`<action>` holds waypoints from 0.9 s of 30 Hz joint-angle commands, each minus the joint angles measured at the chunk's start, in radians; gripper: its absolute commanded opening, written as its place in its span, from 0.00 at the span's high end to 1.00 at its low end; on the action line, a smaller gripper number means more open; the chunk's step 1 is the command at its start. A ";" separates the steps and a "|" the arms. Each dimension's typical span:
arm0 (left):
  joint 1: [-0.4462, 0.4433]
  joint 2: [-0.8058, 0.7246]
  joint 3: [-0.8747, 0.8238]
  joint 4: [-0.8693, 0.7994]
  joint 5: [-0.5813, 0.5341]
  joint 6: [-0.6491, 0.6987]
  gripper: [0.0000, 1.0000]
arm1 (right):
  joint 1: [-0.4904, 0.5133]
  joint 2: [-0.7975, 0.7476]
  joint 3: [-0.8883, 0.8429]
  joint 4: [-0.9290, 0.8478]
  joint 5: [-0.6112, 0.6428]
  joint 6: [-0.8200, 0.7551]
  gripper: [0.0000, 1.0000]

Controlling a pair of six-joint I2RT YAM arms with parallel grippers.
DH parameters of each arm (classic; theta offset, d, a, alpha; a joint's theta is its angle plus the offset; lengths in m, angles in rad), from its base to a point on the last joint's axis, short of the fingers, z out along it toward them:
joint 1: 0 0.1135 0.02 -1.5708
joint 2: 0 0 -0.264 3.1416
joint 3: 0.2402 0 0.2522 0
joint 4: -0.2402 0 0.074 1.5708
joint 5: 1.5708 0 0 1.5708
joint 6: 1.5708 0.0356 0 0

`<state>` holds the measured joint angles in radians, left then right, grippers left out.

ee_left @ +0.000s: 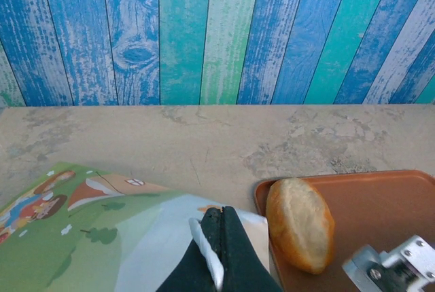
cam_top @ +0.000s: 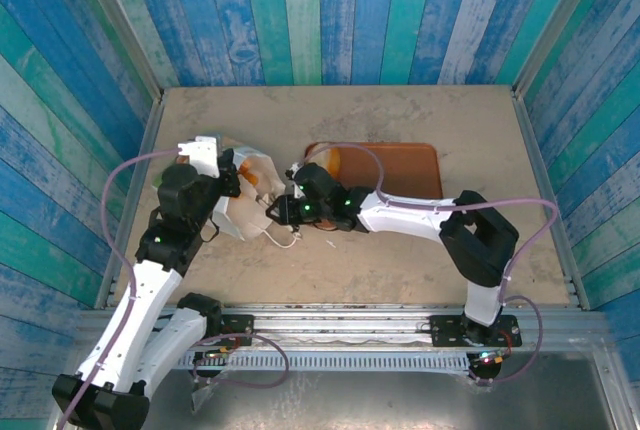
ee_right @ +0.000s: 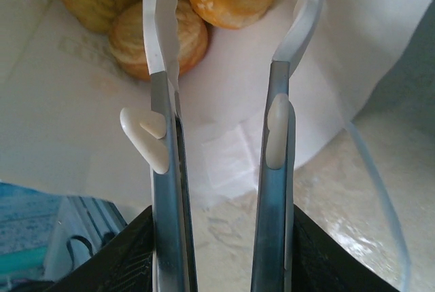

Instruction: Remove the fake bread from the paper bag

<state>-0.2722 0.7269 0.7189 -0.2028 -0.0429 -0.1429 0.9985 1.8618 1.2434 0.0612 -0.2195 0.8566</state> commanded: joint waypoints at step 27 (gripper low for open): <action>0.001 -0.037 -0.023 -0.002 0.017 -0.074 1.00 | 0.018 0.026 -0.046 0.173 -0.012 0.090 0.51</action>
<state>-0.2722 0.7071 0.6998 -0.2127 -0.0238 -0.2142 1.0115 1.8828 1.1831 0.1677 -0.2287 0.9062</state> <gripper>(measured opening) 0.045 0.485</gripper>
